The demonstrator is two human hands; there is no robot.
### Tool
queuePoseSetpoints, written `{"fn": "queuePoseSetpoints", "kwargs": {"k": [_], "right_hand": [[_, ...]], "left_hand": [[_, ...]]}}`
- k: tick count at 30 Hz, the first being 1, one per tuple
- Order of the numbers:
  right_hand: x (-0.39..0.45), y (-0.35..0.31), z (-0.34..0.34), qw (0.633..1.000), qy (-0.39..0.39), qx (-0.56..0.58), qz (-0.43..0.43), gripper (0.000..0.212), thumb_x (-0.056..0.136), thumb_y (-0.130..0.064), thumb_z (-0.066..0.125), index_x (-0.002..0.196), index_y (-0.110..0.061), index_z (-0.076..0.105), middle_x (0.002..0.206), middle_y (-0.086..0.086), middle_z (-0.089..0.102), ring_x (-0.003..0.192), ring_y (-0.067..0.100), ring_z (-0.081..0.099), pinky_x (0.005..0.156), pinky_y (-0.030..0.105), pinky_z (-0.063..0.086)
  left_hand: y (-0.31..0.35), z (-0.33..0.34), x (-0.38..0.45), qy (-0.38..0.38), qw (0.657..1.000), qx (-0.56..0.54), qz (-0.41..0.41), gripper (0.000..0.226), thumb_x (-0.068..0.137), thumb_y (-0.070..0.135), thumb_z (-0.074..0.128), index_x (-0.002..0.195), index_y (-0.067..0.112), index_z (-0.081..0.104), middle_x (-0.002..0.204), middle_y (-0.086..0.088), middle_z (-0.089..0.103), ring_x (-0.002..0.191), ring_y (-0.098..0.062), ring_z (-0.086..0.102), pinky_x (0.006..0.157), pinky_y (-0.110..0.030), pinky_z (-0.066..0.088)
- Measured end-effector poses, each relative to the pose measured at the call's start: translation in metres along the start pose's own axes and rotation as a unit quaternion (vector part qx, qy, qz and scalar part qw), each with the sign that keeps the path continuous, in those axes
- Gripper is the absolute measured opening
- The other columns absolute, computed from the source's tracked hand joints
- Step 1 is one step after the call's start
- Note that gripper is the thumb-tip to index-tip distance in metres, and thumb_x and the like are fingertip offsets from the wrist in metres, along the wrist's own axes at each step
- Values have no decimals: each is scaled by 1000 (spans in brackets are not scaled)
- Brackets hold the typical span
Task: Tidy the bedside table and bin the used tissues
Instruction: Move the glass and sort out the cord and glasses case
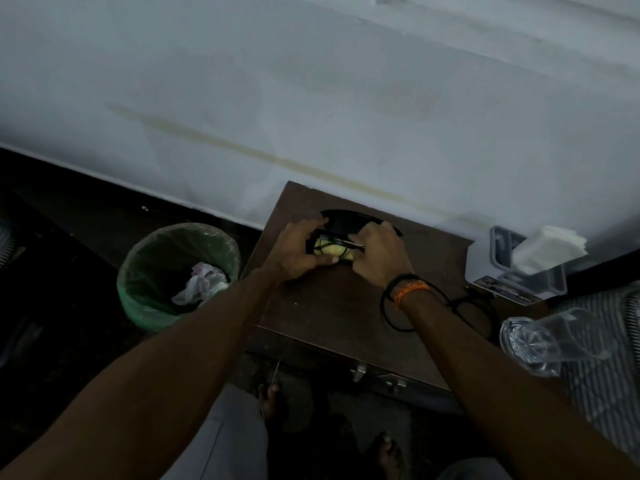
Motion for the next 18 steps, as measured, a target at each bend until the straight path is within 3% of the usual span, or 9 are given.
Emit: {"fn": "queuePoseSetpoints", "kwargs": {"k": [2, 5, 7, 11, 15, 18], "right_hand": [[-15, -8, -31, 992, 112, 23, -50, 33, 81, -8, 56, 110, -10, 72, 98, 6, 65, 94, 25, 54, 69, 32, 47], [-34, 6, -69, 964, 258, 48, -36, 30, 85, -6, 53, 108, -11, 73, 94, 5, 65, 89, 22, 56, 73, 24, 42], [-27, 25, -72, 969, 241, 53, 19, 28, 91, -13, 56, 115, -14, 70, 101, 4, 66, 95, 24, 56, 80, 28, 40], [-13, 48, -46, 989, 105, 84, 67, 28, 95, -31, 57, 111, -16, 75, 108, 3, 75, 103, 26, 65, 95, 32, 44], [-24, 44, -45, 985, 103, 121, 64, 27, 94, -33, 60, 111, -19, 75, 109, 3, 75, 101, 23, 68, 94, 44, 50], [-30, 40, -45, 988, 89, 114, 47, 25, 90, -31, 65, 111, -20, 75, 112, 1, 74, 104, 19, 66, 95, 35, 49]], "left_hand": [[1, -1, -1, 4, 1000, 2, 2, 91, 67, 48, 82, 144, 25, 42, 135, -1, 53, 110, -13, 44, 97, -38, 45], [4, -2, -3, 9, 1000, -4, 13, 89, 67, 50, 82, 144, 27, 42, 137, 1, 53, 108, -11, 47, 97, -37, 46], [2, -1, -4, 10, 1000, -2, 11, 88, 67, 51, 81, 143, 27, 43, 138, 2, 53, 109, -11, 48, 95, -35, 47], [7, -3, -9, 27, 1000, -3, 11, 80, 69, 48, 82, 137, 23, 48, 128, 4, 58, 109, -14, 49, 90, -33, 47], [7, -6, -13, 38, 999, -29, -18, 75, 65, 45, 85, 125, 23, 44, 117, 4, 58, 103, -14, 53, 84, -32, 49], [6, -9, -17, 59, 997, -49, -29, 80, 63, 44, 87, 123, 22, 39, 118, 1, 59, 101, -16, 58, 82, -33, 52]]}}
Point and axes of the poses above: each hand's wrist, its own x-axis towards the middle knuckle, its own z-axis out of the palm, y = z × x, the point moved 10 cm from there along x, towards the middle knuckle
